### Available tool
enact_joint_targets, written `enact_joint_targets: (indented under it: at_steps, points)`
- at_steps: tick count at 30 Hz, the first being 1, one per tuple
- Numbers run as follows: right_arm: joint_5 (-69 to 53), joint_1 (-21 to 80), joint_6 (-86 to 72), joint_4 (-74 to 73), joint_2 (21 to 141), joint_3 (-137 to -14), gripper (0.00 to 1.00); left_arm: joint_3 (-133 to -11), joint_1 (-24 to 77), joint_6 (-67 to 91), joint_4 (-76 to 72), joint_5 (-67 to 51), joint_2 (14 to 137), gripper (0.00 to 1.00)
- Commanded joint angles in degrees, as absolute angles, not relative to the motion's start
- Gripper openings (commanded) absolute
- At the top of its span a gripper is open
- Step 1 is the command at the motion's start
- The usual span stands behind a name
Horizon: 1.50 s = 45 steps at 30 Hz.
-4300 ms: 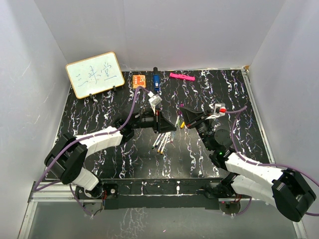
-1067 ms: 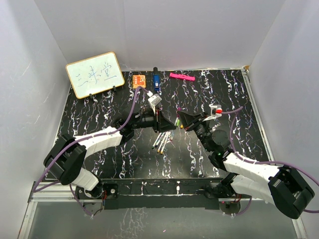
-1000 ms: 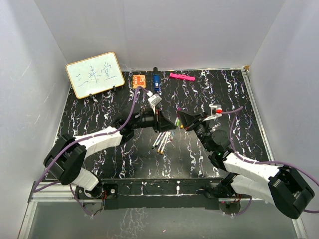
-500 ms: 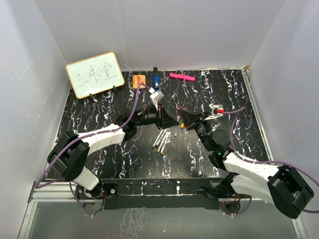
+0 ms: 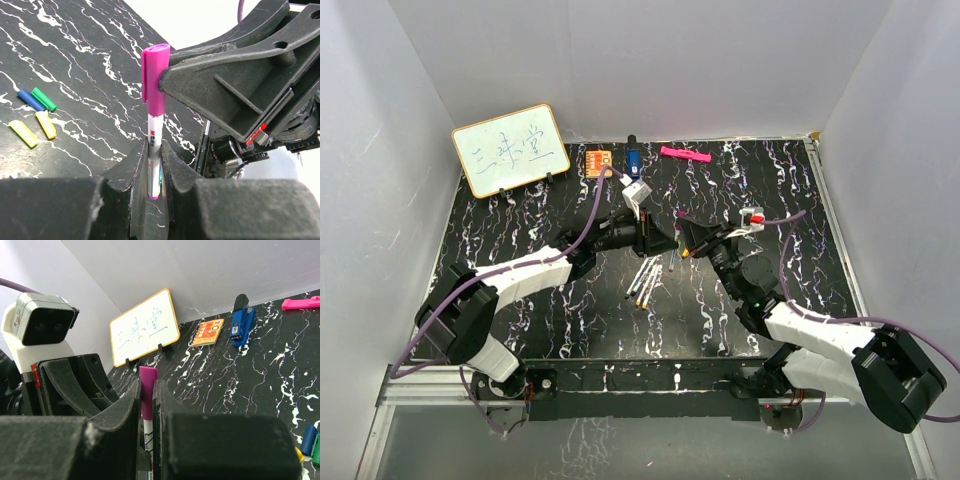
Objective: Insert the pens into the pen caps
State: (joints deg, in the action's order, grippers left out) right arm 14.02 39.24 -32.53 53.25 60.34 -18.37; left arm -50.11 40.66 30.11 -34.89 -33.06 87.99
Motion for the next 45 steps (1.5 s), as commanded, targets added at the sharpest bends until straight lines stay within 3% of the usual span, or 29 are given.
enact_joint_targets:
  at_steps: [1, 30, 45]
  points:
    - [8.8, 41.5, -31.2, 48.9, 61.5, -21.8, 0.00, -54.9, 39.7, 27.5, -39.3, -26.9, 85.7, 0.00]
    - [2.8, 44.4, -26.9, 44.2, 67.8, -24.6, 0.00, -54.4, 33.4, 29.9, -43.6, -29.7, 80.7, 0.00]
    - [5.7, 45.5, -25.5, 42.7, 69.3, -26.1, 0.00, -53.9, 33.0, 30.5, -43.9, -30.4, 79.0, 0.00]
